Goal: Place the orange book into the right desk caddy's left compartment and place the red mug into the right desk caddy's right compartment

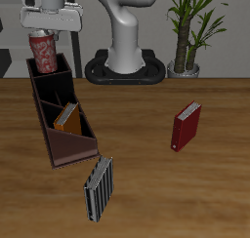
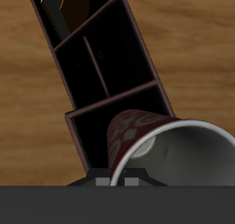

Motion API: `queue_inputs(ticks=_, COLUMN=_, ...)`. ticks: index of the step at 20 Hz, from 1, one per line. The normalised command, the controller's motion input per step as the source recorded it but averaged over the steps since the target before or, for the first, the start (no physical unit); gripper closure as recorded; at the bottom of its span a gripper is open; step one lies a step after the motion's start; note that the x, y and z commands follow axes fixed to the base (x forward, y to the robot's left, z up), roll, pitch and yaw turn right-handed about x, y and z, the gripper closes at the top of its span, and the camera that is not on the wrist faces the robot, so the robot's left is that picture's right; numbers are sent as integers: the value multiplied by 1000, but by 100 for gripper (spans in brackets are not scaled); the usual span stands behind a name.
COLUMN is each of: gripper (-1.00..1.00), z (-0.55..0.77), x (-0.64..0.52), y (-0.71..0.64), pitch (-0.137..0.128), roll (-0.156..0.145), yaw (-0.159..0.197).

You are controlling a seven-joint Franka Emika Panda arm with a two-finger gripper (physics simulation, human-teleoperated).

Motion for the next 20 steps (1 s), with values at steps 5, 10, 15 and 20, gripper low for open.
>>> queue_inputs(ticks=5, gripper=100, z=-90, x=9, y=34, pitch=7, roll=12, yaw=-12)
queue_inputs(ticks=10, gripper=100, z=-172, x=27, y=85, pitch=22, roll=6, yaw=-10)
queue_inputs(ticks=15, gripper=100, z=-184, x=14, y=54, pitch=25, roll=7, yaw=-13)
queue_inputs(ticks=20, gripper=100, z=-306, x=7, y=-17, pitch=39, roll=-8, yaw=-12)
